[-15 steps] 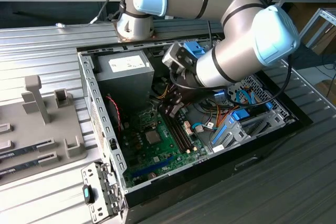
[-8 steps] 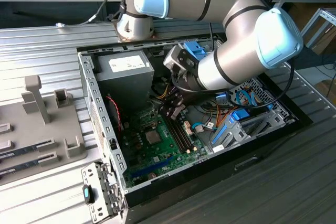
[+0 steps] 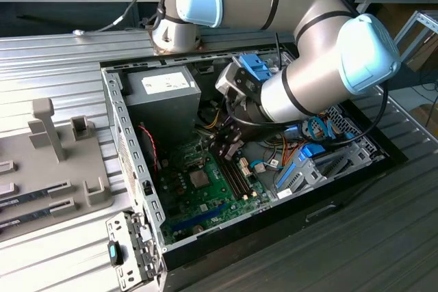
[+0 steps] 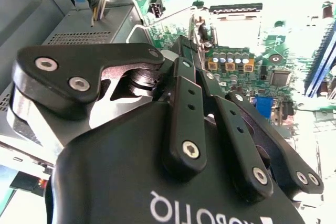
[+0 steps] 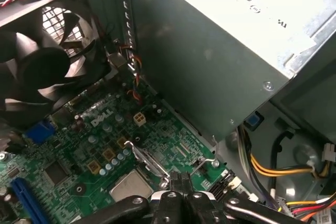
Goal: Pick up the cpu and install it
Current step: 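Close the cpu cover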
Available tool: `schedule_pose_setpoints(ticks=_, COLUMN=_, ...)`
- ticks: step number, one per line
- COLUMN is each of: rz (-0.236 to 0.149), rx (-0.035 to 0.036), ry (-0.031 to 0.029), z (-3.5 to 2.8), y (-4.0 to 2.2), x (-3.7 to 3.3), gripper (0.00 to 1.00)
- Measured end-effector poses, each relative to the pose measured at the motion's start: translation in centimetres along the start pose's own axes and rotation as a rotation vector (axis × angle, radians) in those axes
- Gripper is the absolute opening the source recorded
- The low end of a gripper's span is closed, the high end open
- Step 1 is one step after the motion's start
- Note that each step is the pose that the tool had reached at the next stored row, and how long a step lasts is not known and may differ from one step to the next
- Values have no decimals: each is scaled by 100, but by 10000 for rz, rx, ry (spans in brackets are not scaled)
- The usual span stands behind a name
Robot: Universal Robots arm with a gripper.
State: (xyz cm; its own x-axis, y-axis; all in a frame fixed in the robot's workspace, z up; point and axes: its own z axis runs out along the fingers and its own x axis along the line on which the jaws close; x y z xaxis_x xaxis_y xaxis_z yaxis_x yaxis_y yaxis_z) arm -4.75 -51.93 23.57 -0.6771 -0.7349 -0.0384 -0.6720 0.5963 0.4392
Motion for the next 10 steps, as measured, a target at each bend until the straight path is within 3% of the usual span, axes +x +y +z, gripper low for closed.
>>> schedule_pose_setpoints(ticks=10, rz=0, rx=0, ry=0, z=-25, y=-47, x=58, gripper=11)
